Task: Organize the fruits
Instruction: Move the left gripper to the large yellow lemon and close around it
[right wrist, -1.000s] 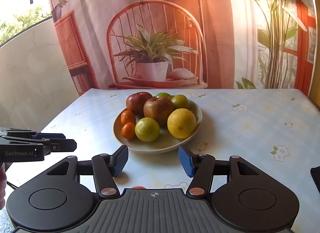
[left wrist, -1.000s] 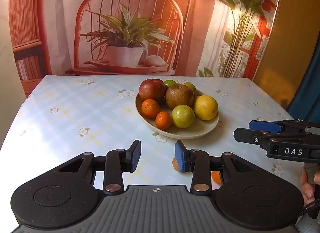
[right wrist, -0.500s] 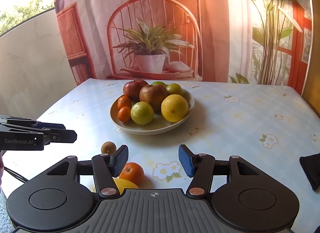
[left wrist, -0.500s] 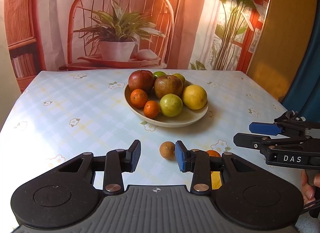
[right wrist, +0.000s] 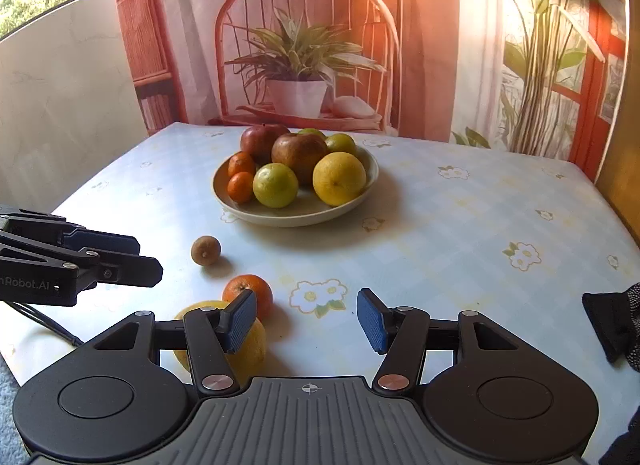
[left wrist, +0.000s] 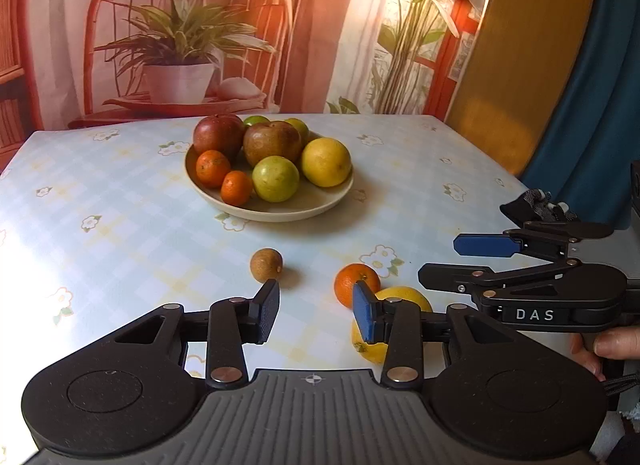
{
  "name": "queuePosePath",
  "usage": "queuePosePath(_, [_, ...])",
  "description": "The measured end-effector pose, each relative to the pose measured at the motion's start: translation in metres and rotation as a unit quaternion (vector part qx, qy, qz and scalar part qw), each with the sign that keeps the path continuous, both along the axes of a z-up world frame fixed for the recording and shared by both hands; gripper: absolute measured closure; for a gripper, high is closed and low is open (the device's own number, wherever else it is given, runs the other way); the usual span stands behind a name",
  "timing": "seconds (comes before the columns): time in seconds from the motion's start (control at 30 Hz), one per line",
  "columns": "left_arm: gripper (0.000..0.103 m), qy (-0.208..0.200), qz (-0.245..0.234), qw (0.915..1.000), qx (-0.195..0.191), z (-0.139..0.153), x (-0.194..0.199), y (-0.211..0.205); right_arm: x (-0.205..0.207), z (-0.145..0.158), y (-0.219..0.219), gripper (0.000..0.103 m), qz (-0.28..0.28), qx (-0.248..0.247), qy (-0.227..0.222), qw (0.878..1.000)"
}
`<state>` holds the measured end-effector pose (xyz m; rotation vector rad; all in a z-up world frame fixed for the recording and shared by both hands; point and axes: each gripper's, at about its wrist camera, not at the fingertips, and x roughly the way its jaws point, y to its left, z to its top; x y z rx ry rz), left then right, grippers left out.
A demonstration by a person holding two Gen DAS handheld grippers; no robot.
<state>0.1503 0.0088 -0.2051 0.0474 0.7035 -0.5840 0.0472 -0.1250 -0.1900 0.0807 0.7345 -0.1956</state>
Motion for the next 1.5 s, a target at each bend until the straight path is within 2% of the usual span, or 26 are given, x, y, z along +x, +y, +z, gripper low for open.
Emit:
queuePosePath(0.13, [0.054, -0.002, -0.013, 0.9999, 0.005, -0.003, -0.004, -0.008, -0.002, -0.007, -0.003, 0.050, 0.000, 0.003, 0.018, 1.000])
queuePosePath(0.37, [0.054, 0.009, -0.023, 0.9995, 0.018, -0.009, 0.000, -0.017, -0.002, -0.015, -0.002, 0.051, 0.007, -0.001, 0.038, 0.999])
queuePosePath(0.63, [0.054, 0.002, -0.024, 0.9996, 0.017, -0.010, 0.002, -0.022, -0.004, -0.019, -0.003, 0.051, 0.007, -0.005, 0.049, 0.999])
queuePosePath(0.7, [0.054, 0.002, -0.022, 0.9996, 0.018, -0.009, 0.004, -0.023, -0.004, -0.021, -0.002, 0.054, 0.010, -0.006, 0.054, 0.998])
queuePosePath(1.5, [0.054, 0.026, -0.026, 0.9993, 0.000, -0.012, 0.026, -0.028, -0.005, -0.021, 0.005, 0.056, 0.043, 0.005, 0.074, 0.996])
